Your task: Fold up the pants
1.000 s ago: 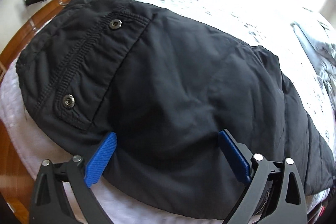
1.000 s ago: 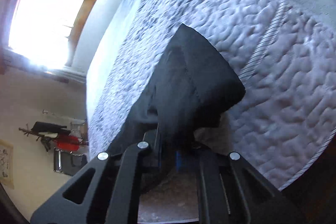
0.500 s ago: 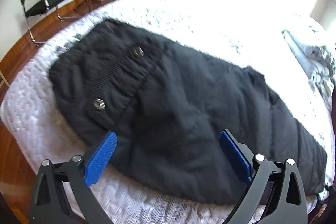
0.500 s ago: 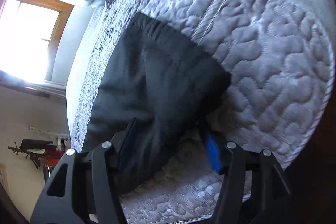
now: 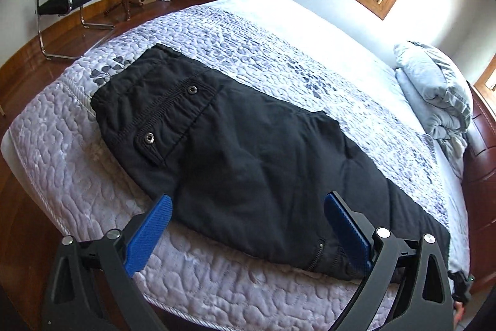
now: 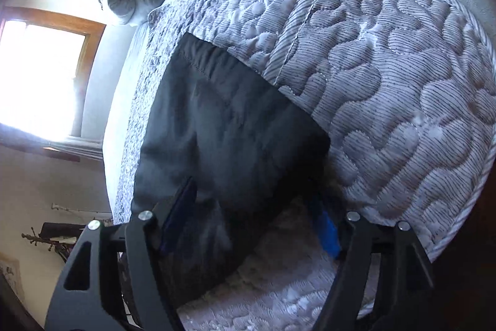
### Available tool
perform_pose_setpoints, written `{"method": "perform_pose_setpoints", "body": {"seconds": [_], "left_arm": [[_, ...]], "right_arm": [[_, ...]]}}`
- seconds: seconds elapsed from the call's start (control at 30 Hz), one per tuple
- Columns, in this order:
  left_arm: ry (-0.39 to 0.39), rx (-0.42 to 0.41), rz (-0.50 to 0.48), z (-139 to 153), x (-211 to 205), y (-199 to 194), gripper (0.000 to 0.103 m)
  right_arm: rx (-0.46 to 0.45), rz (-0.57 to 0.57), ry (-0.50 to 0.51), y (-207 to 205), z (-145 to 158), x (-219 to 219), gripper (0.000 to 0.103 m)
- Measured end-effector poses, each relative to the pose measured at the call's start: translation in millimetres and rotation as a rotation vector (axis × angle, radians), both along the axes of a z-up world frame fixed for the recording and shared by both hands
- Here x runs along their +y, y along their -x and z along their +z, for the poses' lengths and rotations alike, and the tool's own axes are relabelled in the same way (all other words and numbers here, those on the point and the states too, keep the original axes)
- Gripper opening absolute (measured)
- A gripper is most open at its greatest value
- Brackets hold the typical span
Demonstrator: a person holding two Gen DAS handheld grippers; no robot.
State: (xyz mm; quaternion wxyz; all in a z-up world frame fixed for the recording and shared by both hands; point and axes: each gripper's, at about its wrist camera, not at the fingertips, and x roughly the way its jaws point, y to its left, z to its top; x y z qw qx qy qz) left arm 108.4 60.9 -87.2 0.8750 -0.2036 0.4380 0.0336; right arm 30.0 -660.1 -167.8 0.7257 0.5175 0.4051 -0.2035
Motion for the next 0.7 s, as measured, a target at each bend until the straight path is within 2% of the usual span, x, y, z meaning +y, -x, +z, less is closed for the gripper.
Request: {"method": "perform_pose_setpoints", "body": {"seconds": [0.03, 0.1, 0.2, 0.33, 0.43, 0.53, 0.7], "left_arm": [[0.005, 0.0, 0.001, 0.5, 0.1, 1.7, 0.099], [0.016, -0.002, 0.007, 1.2, -1.1, 4.6, 0.099], [0.033, -0.001, 0.023, 1.1, 1.1, 10.6, 0.099], [0.061, -0.012, 0.048, 3.0, 10.0, 21.7, 0.099], [0.07, -0.025, 0.056, 3.6, 17.9, 31.4, 0.099], [0.077, -0.027, 0.06, 0.3, 23.6, 39.2, 0.099], [0.128, -0.021, 0.082, -10.1, 32.9, 48.1, 0.099]], "right_arm": [[0.0, -0.004, -0.005, -0.4, -1.0, -0.7, 0.054], [-0.05, 0.01, -0.036, -0.4, -1.4, -1.7, 0.023], [-0.094, -0.003, -0.059, -0.5, 7.8, -1.5, 0.015], [-0.111, -0.029, -0.044, -2.4, 28.9, -3.9, 0.013], [-0.04, -0.034, 0.068, -8.5, 46.7, -3.7, 0.012], [0.03, 0.01, 0.15, -20.0, 58.7, 4.2, 0.012], [-0.013, 0.13, 0.319, -45.0, 113.7, 44.6, 0.012]]}}
